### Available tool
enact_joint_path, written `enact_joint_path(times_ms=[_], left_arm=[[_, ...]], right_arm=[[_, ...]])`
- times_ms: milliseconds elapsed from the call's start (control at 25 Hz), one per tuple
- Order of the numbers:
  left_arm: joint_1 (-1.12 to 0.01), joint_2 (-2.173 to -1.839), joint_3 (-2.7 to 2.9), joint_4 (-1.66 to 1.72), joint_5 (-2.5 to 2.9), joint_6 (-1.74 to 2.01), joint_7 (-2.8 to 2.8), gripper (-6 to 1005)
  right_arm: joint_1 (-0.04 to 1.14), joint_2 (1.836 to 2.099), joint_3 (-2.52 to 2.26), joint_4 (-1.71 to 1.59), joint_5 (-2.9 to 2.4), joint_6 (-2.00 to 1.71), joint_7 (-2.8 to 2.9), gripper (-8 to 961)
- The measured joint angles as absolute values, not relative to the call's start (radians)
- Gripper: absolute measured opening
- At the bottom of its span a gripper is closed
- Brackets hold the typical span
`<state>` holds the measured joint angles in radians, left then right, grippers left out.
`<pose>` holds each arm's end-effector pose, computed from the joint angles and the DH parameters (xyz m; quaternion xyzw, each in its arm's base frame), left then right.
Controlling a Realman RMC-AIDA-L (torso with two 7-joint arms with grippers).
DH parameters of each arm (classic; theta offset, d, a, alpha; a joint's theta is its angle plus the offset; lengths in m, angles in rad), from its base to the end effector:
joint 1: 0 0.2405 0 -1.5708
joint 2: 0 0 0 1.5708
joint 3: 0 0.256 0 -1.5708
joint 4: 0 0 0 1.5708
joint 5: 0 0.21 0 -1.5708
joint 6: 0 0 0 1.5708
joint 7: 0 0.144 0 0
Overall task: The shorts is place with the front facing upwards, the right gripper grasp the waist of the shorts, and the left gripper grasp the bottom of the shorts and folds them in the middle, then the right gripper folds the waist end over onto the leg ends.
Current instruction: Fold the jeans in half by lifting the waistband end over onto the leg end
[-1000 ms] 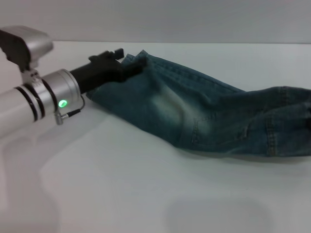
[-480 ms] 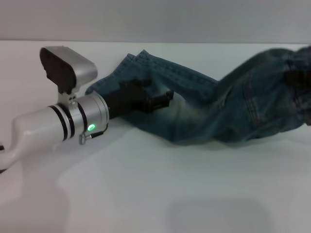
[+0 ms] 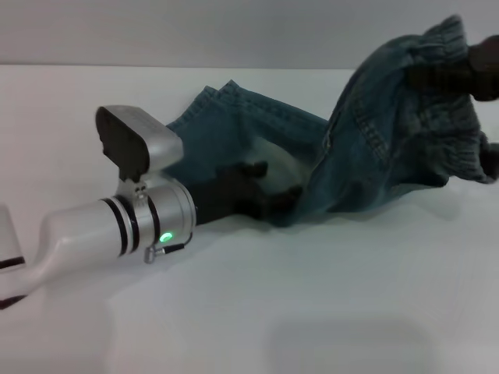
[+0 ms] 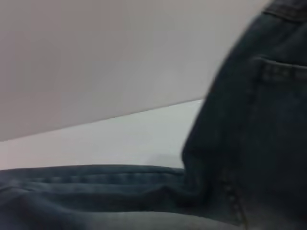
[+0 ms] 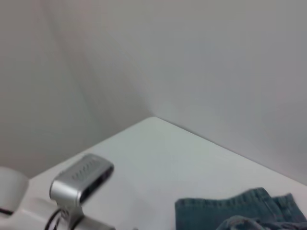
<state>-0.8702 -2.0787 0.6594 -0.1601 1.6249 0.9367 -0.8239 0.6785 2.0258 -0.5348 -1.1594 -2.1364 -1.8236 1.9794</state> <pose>-0.2274 0.3610 -0.1241 -0.9135 -0.2624 -0.2192 0.2206 0.1882 0.3666 0.1136 -0.9336 0.2584 0.2049 0.1401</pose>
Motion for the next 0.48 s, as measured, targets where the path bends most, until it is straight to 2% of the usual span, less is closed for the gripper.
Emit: enact_joint_path(times_ms=[480], left_arm=[[-0.867,-2.080,0.465,-0.232,1.833,0.955,-0.792,798]], right_arm=[[0.767,2.024,-0.601,-1.040,-2.134,-1.744,1.973,61]])
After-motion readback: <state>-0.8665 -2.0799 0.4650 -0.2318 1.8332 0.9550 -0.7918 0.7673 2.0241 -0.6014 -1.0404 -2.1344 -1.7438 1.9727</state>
